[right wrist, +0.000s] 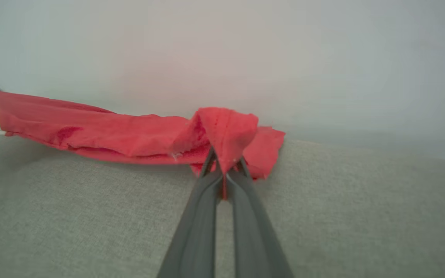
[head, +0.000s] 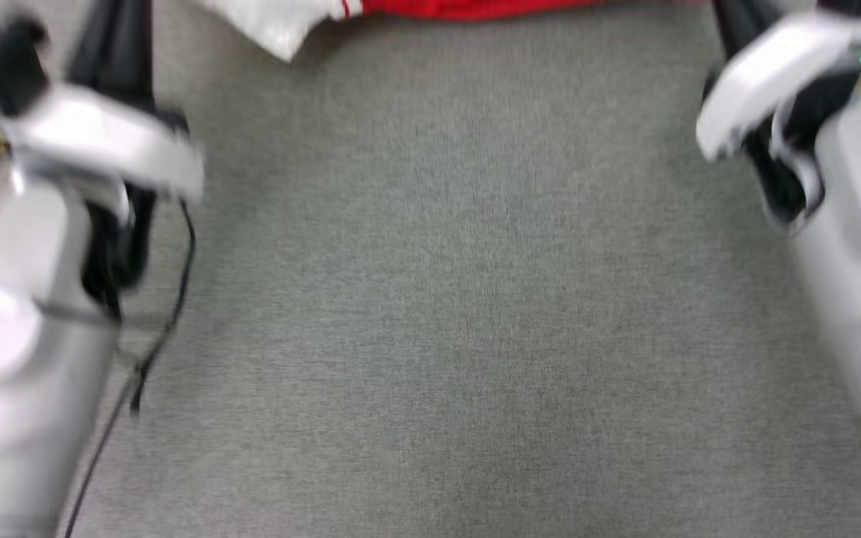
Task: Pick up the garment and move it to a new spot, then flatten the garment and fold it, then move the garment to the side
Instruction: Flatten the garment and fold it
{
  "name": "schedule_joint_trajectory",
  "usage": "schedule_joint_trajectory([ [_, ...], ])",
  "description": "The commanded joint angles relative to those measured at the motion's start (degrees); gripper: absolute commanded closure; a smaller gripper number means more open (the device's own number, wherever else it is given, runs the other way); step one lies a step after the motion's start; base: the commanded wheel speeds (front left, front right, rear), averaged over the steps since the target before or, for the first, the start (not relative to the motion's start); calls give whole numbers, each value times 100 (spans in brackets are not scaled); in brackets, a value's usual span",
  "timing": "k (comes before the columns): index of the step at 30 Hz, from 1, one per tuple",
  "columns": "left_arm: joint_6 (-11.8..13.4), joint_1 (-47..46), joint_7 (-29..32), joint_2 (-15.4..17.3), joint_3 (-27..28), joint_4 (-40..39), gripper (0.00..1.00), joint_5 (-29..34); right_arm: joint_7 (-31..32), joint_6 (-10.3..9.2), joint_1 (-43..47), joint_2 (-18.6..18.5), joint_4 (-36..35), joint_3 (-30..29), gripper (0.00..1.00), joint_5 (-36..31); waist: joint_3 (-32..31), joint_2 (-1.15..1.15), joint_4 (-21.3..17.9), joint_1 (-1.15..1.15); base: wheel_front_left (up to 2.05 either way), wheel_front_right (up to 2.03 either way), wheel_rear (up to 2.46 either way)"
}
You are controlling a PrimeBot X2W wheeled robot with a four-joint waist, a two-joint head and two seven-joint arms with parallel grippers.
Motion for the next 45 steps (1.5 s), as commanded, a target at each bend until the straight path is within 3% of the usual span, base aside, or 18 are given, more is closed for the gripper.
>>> schedule_joint_trajectory([
  [1, 42, 312, -36, 35, 24, -93, 100, -37, -20, -5, 241, -104, 8, 48, 100, 132, -464, 0, 84, 0, 0, 0, 0],
  [14, 637, 3894, 492, 859, 250, -1719, 100, -697, 228, -5, 2463, -915, -790, 1055, 100, 1862, -1776, 0, 210, 0, 0, 0, 0],
  [23, 723, 5650, 1305, 1265, -109, -2975, 100, -1190, 622, -5, 3768, -1563, -1601, 1499, 100, 2661, -2394, 0, 168, 0, 0, 0, 0],
  [35, 636, 7101, 1964, 1703, -323, -3554, 100, -1955, 1450, -4, 5388, -2351, -2816, 1454, 100, 3411, -2775, 0, -27, 0, 0, 0, 0],
  [41, 584, 7113, 1875, 1800, -242, -3629, 100, -1962, 1662, -4, 5813, -2454, -3335, 1278, 100, 3378, -2757, 0, -111, 0, 0, 0, 0],
  [45, 536, 6817, 1616, 1771, -7, -3682, 100, -1904, 1801, -4, 5774, -2331, -3548, 1086, 100, 3320, -2687, 0, -164, 0, 0, 0, 0],
])
